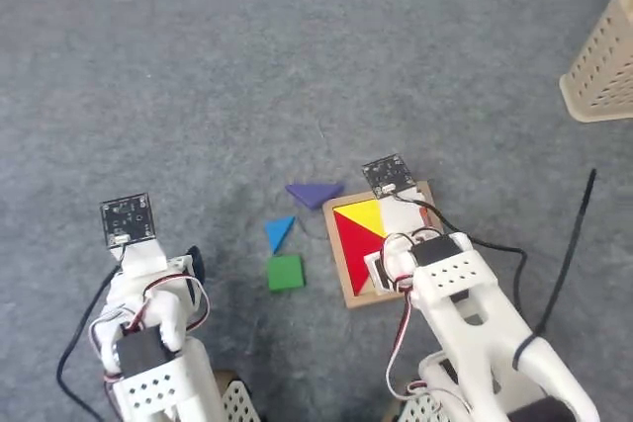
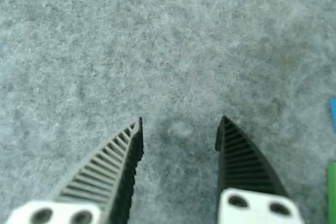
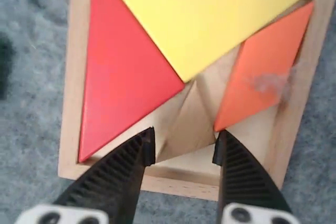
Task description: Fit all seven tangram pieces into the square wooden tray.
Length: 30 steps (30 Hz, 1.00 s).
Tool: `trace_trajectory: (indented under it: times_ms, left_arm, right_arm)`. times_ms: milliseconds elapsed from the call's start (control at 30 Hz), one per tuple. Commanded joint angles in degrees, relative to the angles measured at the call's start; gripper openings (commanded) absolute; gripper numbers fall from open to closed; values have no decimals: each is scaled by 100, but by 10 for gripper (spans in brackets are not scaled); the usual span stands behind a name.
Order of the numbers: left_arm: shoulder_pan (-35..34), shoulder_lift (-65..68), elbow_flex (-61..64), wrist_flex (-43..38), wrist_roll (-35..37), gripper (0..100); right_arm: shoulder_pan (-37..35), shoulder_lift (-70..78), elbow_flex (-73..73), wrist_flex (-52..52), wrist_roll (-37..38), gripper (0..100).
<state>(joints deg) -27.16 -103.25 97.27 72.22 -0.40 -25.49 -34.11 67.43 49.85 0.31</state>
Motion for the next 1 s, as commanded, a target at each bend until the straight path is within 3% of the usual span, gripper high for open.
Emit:
trace_trajectory:
  times_ms: [0,300,700,967]
  left_arm:
    - [-26,-114,-75,18,-35,216]
    - [-26,-114,-75,18,-35,216]
    - [-26,-114,-75,18,-35,216]
    - [-26,-114,-75,18,-35,216]
  right_arm:
    - [-145,-356,-185,66,255,190]
    - [-532,-347,53,57,264,190]
    - [-541,-347,193,92,273,190]
    - [-268,-347,273,110,668,190]
